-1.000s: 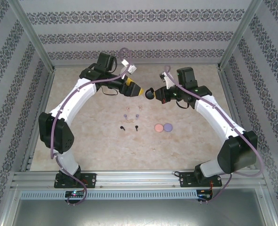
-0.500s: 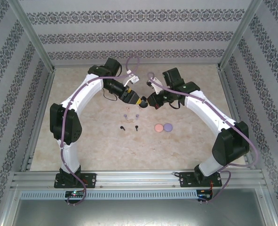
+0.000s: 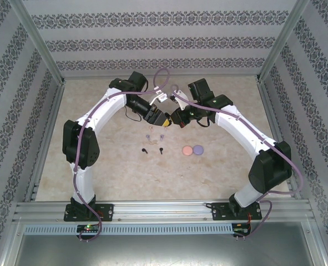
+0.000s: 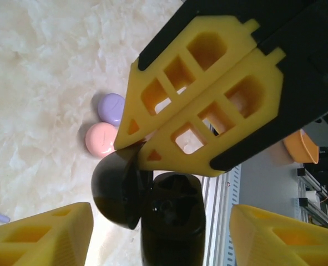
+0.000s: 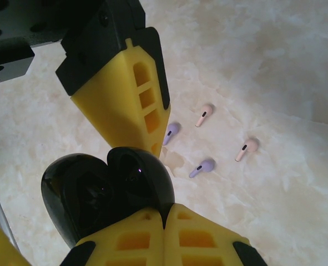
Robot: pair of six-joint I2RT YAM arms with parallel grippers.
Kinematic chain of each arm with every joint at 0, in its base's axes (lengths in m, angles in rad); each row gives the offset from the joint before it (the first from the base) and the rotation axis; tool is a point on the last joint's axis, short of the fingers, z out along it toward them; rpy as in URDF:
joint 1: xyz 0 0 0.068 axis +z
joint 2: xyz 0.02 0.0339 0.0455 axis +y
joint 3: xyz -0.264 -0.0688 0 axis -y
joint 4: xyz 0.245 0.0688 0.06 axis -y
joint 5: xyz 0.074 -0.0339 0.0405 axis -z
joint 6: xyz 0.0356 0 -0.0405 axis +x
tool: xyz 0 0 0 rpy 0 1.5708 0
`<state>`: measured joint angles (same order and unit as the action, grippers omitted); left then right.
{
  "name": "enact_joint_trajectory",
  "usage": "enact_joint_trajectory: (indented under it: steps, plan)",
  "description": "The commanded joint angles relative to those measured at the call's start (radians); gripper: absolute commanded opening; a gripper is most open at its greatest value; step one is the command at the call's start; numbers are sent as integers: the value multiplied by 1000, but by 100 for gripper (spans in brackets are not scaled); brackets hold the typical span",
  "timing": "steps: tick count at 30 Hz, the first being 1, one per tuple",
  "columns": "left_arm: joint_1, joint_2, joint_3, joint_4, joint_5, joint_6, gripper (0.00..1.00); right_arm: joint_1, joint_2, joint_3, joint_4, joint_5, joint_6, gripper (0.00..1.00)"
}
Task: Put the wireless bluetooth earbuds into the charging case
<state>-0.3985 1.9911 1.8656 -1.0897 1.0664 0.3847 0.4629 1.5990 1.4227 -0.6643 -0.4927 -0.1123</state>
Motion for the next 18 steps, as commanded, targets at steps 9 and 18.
enact_joint_trajectory:
  steps: [9,18]
  plan:
    - [-7,20,7,-47,56,51,44,11,13,24,6,16,-6,0]
    - [-7,23,7,-55,69,61,15,11,10,25,17,17,2,0]
